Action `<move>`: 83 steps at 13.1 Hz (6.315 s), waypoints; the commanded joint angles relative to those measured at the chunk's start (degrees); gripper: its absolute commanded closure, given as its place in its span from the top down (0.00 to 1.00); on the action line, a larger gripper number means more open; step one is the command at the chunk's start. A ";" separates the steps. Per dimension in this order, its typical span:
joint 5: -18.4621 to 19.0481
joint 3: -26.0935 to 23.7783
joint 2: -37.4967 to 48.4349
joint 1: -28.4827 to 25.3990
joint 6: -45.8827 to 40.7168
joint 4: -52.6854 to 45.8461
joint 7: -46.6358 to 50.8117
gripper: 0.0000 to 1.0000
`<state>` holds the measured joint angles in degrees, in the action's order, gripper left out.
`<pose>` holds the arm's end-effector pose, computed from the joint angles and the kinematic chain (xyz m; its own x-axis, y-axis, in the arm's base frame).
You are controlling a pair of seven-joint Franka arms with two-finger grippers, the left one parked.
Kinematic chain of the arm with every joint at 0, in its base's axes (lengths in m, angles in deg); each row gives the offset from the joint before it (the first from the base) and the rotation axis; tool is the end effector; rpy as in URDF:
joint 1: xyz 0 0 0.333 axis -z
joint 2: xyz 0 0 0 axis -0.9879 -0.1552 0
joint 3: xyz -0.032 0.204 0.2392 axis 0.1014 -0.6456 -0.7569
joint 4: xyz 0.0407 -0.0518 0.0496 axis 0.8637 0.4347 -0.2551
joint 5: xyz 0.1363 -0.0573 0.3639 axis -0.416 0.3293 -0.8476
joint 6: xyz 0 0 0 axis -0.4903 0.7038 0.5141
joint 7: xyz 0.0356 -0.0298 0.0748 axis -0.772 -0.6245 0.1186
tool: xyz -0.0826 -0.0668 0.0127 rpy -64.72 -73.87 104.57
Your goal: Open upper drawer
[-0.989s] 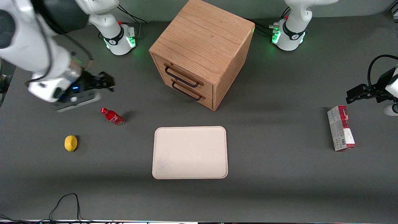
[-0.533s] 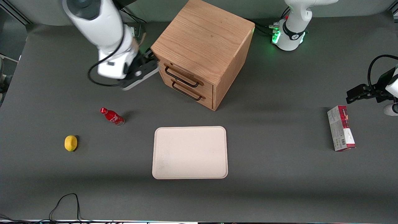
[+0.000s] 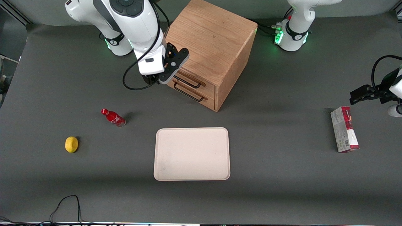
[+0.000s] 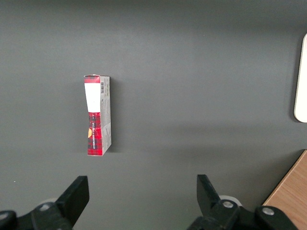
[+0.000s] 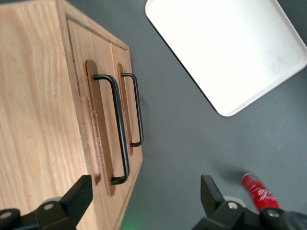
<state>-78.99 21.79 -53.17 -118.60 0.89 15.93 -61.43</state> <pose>0.4774 0.3890 0.5544 0.5817 0.8099 -0.0753 0.8053 -0.5865 -0.0867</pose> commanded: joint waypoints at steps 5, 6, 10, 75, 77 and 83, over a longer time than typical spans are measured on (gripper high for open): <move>-10.28 0.91 -1.52 0.70 0.06 -2.15 -4.00 1.00; -12.15 1.09 -1.52 1.40 0.06 -2.15 -4.01 1.00; -12.96 1.35 -2.31 1.93 0.15 -1.88 -9.51 1.00; -7.51 7.50 -5.57 0.61 24.67 15.96 -15.35 1.00; -7.60 7.50 -5.92 1.83 24.49 15.08 -16.48 1.00; -7.51 7.50 -8.55 4.04 24.23 10.87 -17.81 1.00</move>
<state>-86.99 29.28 -59.02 -114.55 25.78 30.15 -78.13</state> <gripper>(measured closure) 0.000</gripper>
